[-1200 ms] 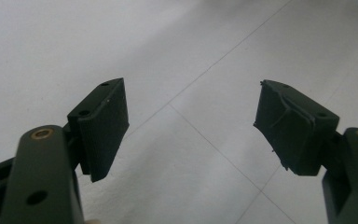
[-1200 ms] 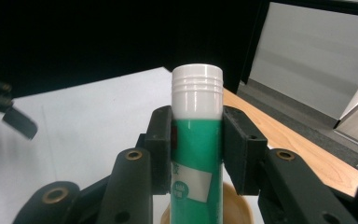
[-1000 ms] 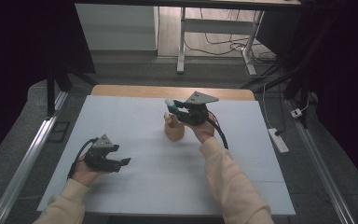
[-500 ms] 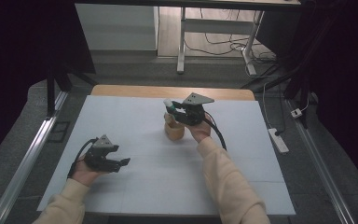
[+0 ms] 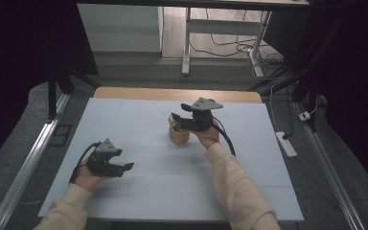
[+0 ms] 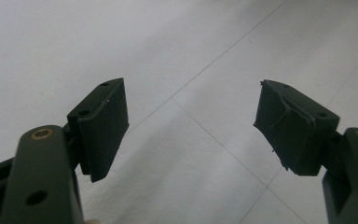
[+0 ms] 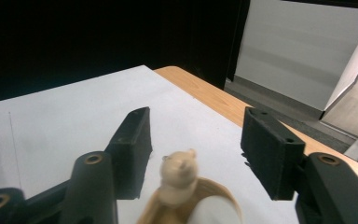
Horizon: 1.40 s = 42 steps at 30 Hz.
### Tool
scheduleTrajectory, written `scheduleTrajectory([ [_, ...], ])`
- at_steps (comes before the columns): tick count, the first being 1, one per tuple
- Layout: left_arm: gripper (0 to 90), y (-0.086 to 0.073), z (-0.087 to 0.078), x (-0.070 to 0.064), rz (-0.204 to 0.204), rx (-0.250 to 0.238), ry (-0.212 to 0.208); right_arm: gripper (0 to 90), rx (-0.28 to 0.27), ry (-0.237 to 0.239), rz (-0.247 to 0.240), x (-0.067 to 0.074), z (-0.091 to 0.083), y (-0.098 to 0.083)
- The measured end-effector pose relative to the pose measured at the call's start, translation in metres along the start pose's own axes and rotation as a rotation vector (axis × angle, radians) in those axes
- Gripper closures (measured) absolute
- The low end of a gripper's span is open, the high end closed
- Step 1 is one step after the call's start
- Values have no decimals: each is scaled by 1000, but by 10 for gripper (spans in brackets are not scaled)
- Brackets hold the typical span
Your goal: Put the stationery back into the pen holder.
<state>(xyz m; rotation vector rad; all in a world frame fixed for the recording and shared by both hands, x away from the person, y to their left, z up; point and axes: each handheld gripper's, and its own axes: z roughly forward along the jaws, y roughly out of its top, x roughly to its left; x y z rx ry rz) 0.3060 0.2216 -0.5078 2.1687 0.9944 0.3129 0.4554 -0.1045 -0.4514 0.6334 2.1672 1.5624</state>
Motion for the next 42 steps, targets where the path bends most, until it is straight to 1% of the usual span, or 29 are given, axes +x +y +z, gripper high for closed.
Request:
scheduleTrajectory([
  [6, 248, 0, 0, 0, 6, -1, 3, 386, 16, 12, -5, 0, -13, 2],
  [9, 248, 0, -1, -1, 3, -4, 5, 378, 30, 23, -1, -1, -23, -1],
  [11, 248, 0, -2, -1, 1, -7, 5, 378, 41, 20, -8, 0, -31, -5],
  [14, 248, 0, -2, 0, -1, -9, 7, 377, 54, 21, 5, -2, -42, -13],
  [20, 247, 0, -2, -1, 2, -9, 6, 376, 89, 8, 7, -4, -67, -28],
  [27, 246, -1, -2, -1, -2, -12, 5, 374, 105, -10, 9, -5, -94, -39],
  [33, 246, -1, -2, -2, -4, -12, 3, 371, 125, -15, 11, -3, -117, -49],
  [35, 246, -1, -1, -3, -4, -12, 1, 372, 136, -24, 6, -1, -126, -54],
  [38, 245, 0, 0, -4, 3, -9, 1, 372, 146, -34, 13, 0, -140, -62],
  [40, 245, 0, 0, -4, 3, -9, 2, 370, 166, -42, 16, 1, -149, -68],
  [42, 245, 0, 0, -5, 7, -9, 1, 370, 172, -50, 22, 1, -158, -74],
])
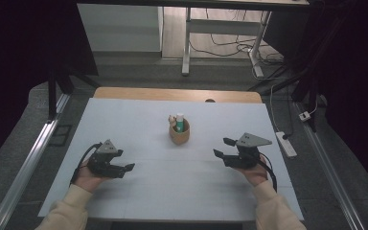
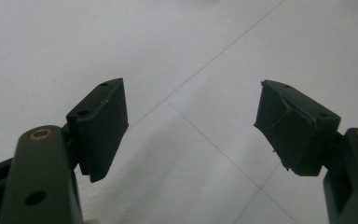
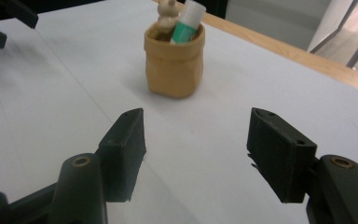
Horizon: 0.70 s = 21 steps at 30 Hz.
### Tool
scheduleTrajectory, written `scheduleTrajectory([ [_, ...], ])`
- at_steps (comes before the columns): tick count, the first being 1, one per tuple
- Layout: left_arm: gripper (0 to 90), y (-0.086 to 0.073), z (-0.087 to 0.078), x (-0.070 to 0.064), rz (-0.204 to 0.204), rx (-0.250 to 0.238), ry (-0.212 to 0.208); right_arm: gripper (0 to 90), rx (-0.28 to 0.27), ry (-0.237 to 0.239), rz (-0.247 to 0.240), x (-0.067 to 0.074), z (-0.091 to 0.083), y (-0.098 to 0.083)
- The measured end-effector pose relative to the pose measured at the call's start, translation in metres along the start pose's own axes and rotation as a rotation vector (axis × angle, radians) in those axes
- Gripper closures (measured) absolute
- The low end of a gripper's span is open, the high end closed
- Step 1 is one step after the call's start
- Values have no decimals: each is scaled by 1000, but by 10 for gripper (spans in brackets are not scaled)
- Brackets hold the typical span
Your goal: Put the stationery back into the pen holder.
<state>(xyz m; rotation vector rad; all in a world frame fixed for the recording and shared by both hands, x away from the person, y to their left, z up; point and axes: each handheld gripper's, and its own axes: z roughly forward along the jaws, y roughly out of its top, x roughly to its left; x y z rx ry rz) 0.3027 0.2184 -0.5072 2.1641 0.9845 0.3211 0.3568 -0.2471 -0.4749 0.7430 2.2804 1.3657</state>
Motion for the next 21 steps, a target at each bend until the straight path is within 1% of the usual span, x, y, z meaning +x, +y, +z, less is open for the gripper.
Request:
scheduleTrajectory([
  [3, 243, 0, 0, 0, -5, 0, 1, 368, 3, -7, 10, 0, -10, -9],
  [5, 242, 0, 0, 0, -7, -3, 2, 364, 16, -11, 12, 0, -16, -16],
  [7, 239, 0, -1, -1, -6, -5, 4, 359, 33, -20, 7, 0, -21, -22],
  [11, 238, 0, -1, -1, -2, -7, 4, 351, 55, -25, 16, -2, -26, -32],
  [16, 237, 0, -1, -2, 2, -6, 3, 347, 59, -28, 26, -5, -27, -36],
  [21, 235, 0, -1, -3, 1, -8, 0, 338, 66, -24, 18, -4, -27, -36],
])
